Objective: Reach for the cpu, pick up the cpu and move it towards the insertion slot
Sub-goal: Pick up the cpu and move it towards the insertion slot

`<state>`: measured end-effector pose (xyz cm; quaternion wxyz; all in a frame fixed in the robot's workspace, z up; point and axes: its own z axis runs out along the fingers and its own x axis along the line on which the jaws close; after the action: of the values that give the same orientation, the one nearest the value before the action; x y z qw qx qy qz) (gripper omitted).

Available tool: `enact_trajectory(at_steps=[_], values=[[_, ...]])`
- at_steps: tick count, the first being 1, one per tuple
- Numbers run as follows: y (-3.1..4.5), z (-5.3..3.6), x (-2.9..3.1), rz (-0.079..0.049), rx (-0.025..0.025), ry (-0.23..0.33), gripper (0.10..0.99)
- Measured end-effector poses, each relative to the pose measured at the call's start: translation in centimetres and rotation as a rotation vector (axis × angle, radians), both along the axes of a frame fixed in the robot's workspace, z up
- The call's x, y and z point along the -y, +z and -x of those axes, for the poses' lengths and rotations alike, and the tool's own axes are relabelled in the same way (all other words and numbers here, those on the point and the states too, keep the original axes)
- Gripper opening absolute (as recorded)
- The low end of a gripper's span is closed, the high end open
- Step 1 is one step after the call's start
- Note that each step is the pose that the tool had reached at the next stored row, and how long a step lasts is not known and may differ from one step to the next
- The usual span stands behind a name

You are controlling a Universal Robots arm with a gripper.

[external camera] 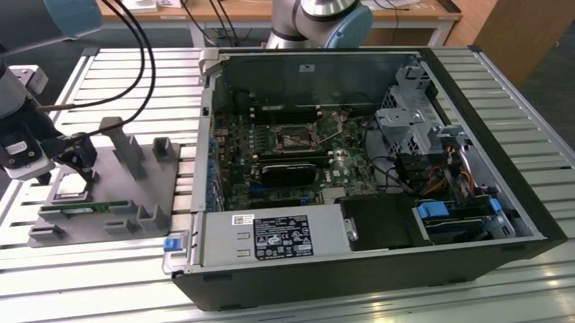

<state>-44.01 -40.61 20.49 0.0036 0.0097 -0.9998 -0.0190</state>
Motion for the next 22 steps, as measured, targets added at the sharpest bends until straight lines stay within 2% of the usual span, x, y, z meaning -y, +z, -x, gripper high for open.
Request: enact_trajectory(at_steps=[12,17,22], values=[[-1.43,-0.02,0.04,0.000,0.0000,0.002,0.722],[-1.69,-0.01,0.04,-0.011,0.0000,0.009,0.722],[-1.93,0.06,0.09,-0.011,-0.0008,0.014,0.722]])
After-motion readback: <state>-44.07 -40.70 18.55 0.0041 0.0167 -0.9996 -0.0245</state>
